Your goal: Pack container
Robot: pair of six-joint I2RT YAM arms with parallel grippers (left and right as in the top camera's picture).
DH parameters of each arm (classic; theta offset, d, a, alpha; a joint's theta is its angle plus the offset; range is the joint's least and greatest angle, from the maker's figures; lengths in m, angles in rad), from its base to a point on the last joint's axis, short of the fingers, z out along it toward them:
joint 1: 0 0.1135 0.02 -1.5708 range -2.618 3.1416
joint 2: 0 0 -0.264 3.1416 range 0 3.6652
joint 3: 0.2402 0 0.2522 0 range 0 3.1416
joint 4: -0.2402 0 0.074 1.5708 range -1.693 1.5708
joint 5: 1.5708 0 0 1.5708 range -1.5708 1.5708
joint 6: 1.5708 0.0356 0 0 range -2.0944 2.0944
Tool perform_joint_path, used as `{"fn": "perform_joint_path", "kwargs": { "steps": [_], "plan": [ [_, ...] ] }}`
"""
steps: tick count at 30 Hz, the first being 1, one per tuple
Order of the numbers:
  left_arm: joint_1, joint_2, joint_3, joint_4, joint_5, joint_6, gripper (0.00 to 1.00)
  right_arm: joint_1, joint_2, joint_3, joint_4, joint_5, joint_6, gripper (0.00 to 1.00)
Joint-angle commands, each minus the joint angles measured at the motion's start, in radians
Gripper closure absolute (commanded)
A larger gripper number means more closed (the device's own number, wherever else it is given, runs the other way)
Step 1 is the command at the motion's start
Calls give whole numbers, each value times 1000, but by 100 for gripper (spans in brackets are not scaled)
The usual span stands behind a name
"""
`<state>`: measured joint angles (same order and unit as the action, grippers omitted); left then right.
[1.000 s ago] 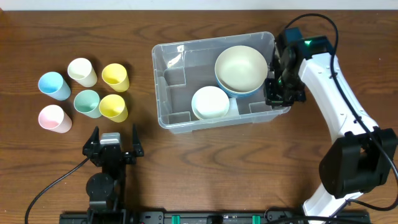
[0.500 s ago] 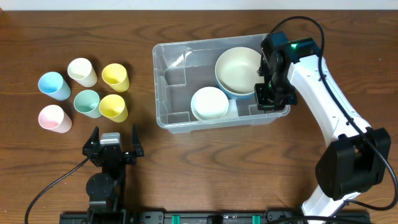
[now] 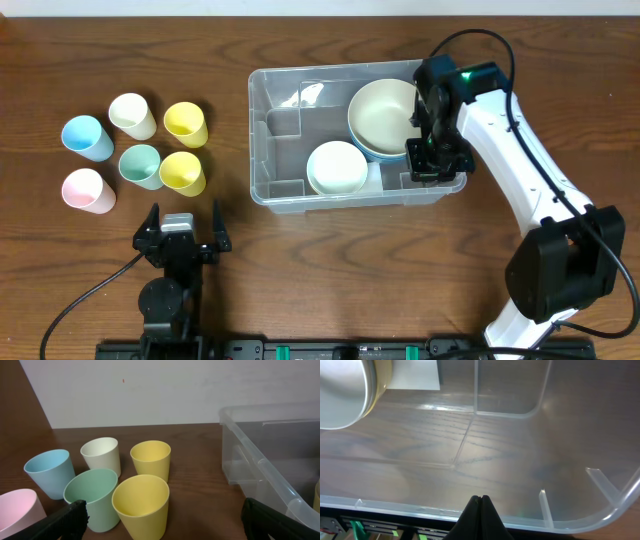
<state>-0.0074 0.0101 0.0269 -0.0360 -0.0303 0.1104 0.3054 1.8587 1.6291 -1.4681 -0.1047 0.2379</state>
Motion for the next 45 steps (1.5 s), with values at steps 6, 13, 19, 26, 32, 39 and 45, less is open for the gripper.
{"fn": "perform_joint_path", "kwargs": {
  "steps": [6,13,19,26,32,39,45],
  "plan": [
    [5,-5,-23,-32,-23,17,2,10,-28,6,52,-19,24,99],
    [5,-5,-23,-32,-23,17,2,-18,-90,122,101,-13,32,87],
    [5,-5,-23,-32,-23,17,2,-114,-110,243,99,61,38,58],
    [4,-5,-23,-32,-23,17,2,-299,-110,273,80,109,39,42],
    [5,-5,-23,-32,-23,17,2,-451,-110,273,69,108,39,33],
    [5,-5,-23,-32,-23,17,2,-559,-110,273,52,97,80,1],
    [5,-5,-23,-32,-23,17,2,-561,-110,273,27,97,79,1]
  ]
}}
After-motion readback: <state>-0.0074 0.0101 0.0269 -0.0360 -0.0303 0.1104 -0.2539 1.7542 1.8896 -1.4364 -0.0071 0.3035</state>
